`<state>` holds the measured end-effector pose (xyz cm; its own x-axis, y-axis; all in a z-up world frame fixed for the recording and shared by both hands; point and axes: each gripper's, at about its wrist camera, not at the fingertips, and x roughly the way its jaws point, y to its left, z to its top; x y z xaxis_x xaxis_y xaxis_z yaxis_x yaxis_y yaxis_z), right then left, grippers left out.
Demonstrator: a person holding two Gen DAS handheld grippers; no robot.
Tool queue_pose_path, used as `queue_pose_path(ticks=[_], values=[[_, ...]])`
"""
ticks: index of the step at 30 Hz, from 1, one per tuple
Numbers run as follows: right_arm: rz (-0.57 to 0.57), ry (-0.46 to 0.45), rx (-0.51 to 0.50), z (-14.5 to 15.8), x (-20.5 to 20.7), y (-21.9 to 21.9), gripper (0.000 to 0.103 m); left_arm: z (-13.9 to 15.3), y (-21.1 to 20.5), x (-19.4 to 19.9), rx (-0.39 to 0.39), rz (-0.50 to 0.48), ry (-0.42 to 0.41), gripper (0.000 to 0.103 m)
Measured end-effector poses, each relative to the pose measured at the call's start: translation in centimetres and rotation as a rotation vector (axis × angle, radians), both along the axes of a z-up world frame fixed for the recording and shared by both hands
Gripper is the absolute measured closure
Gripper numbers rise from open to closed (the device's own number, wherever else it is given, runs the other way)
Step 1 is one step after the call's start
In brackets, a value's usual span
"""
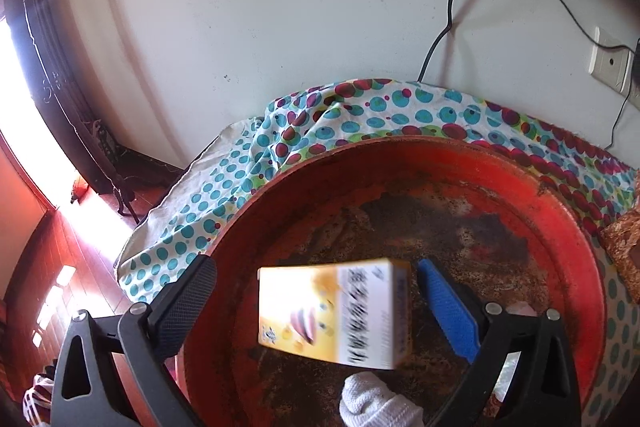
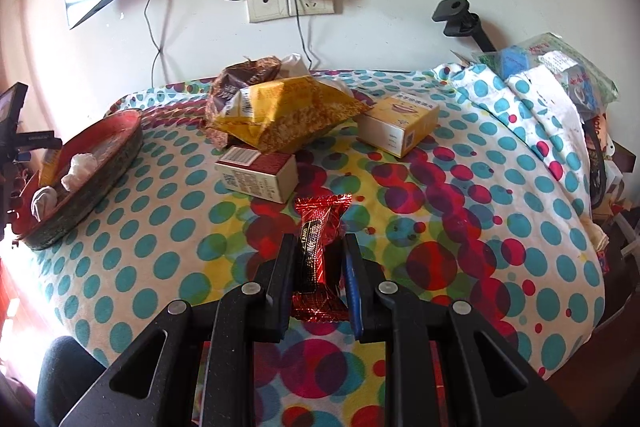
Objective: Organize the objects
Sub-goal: 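Place the yellow box in the tray while the right gripper drops the candy bar beside it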
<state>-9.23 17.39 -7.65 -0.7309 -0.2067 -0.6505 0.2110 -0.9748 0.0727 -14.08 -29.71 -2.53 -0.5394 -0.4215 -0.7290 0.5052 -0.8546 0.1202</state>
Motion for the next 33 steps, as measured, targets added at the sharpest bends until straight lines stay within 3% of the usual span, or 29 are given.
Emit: queue_pose_path(ticks=[6,13,17,23,33], values=[[0.073,0.023,0.022,0.9,0.9,-3.5,0.082,2.5,1.2,7.0,0.051,-0.033,0.111,0.0],[0.202,0.048,0.055,2.2,1.4,-9.9,0.082,-0.6,5.3,15.9,0.034,-0.018,0.084,0.0],[0.278,0.073,0.052,3.8,1.6,-14.2,0.082,-1.5,6.9,17.4,0.035,-0.047,0.078,0.0],[0.381,0.08,0.048,5.4,1.3,-20.7,0.082,-1.7,5.2,18.9,0.033,0.047,0.117,0.0],[0.552,0.033,0.077,4.4,3.2,-29.4,0.082,-1.6,3.0,20.0,0.039,0.107,0.152,0.0]])
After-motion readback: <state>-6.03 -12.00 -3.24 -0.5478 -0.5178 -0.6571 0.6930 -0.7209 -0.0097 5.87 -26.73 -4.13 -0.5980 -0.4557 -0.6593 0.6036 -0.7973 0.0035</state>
